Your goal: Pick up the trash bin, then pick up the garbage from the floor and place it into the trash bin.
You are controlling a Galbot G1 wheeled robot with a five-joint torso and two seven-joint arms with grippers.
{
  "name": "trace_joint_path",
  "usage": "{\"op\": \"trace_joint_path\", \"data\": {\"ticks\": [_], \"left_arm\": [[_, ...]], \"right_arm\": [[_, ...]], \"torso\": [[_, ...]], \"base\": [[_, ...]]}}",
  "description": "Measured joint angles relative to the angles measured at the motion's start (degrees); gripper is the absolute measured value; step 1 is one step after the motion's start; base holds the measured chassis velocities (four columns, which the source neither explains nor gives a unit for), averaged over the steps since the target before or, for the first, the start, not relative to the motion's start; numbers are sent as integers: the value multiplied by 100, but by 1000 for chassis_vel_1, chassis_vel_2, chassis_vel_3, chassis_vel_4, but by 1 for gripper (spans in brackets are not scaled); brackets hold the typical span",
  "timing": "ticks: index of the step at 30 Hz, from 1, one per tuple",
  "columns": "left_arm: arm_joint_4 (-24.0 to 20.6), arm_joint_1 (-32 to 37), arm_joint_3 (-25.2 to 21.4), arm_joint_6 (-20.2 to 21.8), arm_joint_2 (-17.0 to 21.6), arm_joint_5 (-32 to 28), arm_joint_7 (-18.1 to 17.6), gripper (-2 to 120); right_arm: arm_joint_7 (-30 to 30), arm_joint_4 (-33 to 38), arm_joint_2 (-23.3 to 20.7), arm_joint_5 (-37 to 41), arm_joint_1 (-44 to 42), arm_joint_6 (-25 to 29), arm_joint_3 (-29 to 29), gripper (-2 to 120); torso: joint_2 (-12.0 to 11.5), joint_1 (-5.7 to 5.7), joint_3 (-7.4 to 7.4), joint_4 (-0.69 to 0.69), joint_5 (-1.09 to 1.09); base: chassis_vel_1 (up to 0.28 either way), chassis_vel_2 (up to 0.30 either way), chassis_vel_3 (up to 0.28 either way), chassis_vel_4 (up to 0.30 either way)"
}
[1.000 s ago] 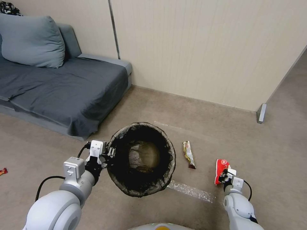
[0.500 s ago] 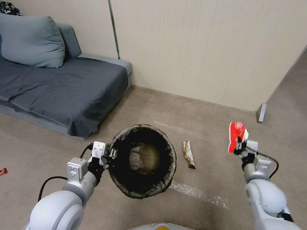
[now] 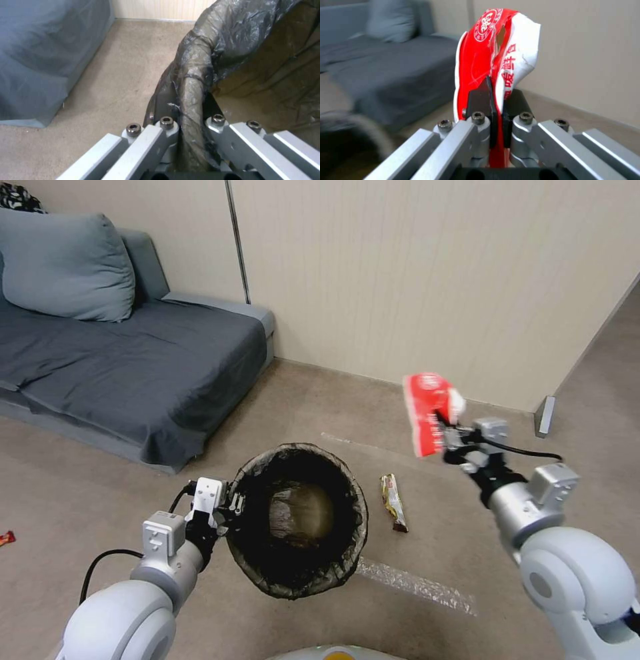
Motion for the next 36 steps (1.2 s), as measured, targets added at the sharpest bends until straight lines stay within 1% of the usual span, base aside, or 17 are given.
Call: {"op": "trace_joint_path", "data": {"ticks": [1,2,4,5,8,10,11,14,15,18,22,27,28,29,33,35,36], "left_arm": [[0,-1,-2,5,17,-1,0,1],[0,-1,-2,5,17,-1,0,1],[-5,10,-17,24,67,-10,-17,1],[-5,10,-17,24,67,-10,-17,1],[-25,56,-17,60,140,-64,-53,1],[-25,60,-18,62,151,-69,-56,1],[-25,58,-18,73,205,-98,-65,1],[0,-15,-20,110,284,-205,-151,1],[0,-15,-20,110,284,-205,-151,1],[18,-56,-40,151,365,-321,-225,1],[28,-77,-48,162,393,-363,-234,1],[41,-97,-36,164,346,-363,-240,1],[45,-100,-32,165,323,-363,-241,1],[45,-100,-32,165,323,-363,-241,1],[58,-122,-32,167,270,-362,-242,1],[58,-123,-32,167,262,-361,-242,1],[58,-123,-33,168,247,-361,-242,1]], "right_arm": [[-40,12,-72,2,61,-16,-171,0],[-40,12,-72,2,61,-16,-171,0],[-100,12,-297,-27,227,-29,-790,0],[-100,12,-297,-27,227,-29,-790,0],[-153,-54,-461,-135,297,-26,-1351,0],[-168,-69,-473,-162,303,-23,-1416,0],[-219,-146,-508,-279,344,2,-1683,0],[-237,-295,-499,-408,508,23,-2125,0],[-237,-295,-499,-408,508,23,-2125,0],[-237,-416,-514,-512,650,37,-2534,0],[-244,-459,-622,-642,696,38,-2808,0],[-249,-466,-741,-742,742,-1,-2994,0],[-242,-462,-778,-759,789,-27,-3068,4],[-242,-462,-778,-759,789,-27,-3068,4],[-133,-460,-840,-702,1075,-67,-3282,22],[-117,-467,-842,-690,1114,-71,-3305,24],[-89,-492,-843,-667,1204,-77,-3354,30]], "torso": [[0,0,0,-1,0],[0,0,0,-1,0],[0,0,1,-1,0],[0,0,1,-1,0],[0,0,1,0,0],[0,0,1,0,0],[0,0,1,-1,-1],[0,0,1,-1,-1],[0,0,1,-1,-1],[0,0,1,0,0],[0,0,1,-1,-1],[0,0,1,-1,-1],[0,0,1,-1,0],[0,0,1,-1,0],[0,0,1,-1,0],[0,0,0,-1,0],[0,0,1,-1,0]], "base": [[0,0,0,0],[0,0,0,0],[0,0,0,0],[0,0,0,0],[0,0,0,0],[0,0,0,0],[0,0,0,0],[0,0,0,0],[0,0,0,0],[0,0,0,0],[0,0,0,0],[0,0,0,0],[0,0,0,0],[0,0,0,0],[0,0,0,0],[0,0,0,0],[0,0,0,0]]}}
